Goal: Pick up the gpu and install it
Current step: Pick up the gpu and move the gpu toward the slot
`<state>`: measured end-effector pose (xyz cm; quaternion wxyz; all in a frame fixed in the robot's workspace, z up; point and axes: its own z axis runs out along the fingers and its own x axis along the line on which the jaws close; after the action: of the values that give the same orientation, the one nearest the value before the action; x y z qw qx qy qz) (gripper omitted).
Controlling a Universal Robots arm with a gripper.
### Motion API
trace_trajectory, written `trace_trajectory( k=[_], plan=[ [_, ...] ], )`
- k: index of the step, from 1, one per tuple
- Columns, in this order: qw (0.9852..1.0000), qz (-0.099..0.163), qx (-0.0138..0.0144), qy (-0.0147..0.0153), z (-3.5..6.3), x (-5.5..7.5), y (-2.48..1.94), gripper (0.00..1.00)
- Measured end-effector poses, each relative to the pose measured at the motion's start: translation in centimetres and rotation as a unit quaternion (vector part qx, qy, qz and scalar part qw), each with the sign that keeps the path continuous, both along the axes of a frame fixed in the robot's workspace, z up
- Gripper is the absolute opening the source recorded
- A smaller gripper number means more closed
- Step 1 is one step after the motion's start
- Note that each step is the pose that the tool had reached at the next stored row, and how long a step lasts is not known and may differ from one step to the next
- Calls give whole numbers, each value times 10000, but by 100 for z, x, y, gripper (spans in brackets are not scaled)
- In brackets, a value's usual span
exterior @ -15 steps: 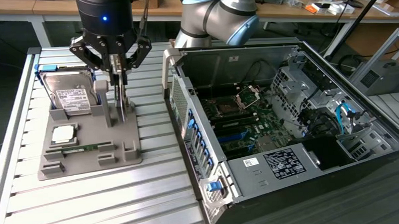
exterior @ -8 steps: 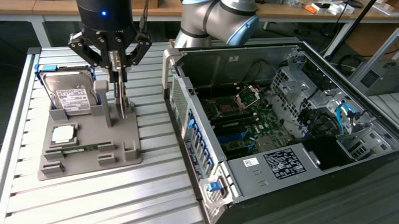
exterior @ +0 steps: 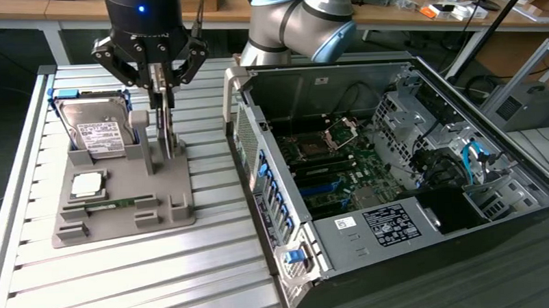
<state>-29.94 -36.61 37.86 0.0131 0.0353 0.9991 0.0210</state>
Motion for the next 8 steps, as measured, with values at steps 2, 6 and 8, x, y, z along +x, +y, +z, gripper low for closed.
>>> trace_trajectory(
  k=[2,6,8],
  plan=[
    [10000,0,0,0,22,0,0,27],
    [10000,0,0,0,65,0,0,27],
    [10000,0,0,0,87,0,0,27]
  ],
)
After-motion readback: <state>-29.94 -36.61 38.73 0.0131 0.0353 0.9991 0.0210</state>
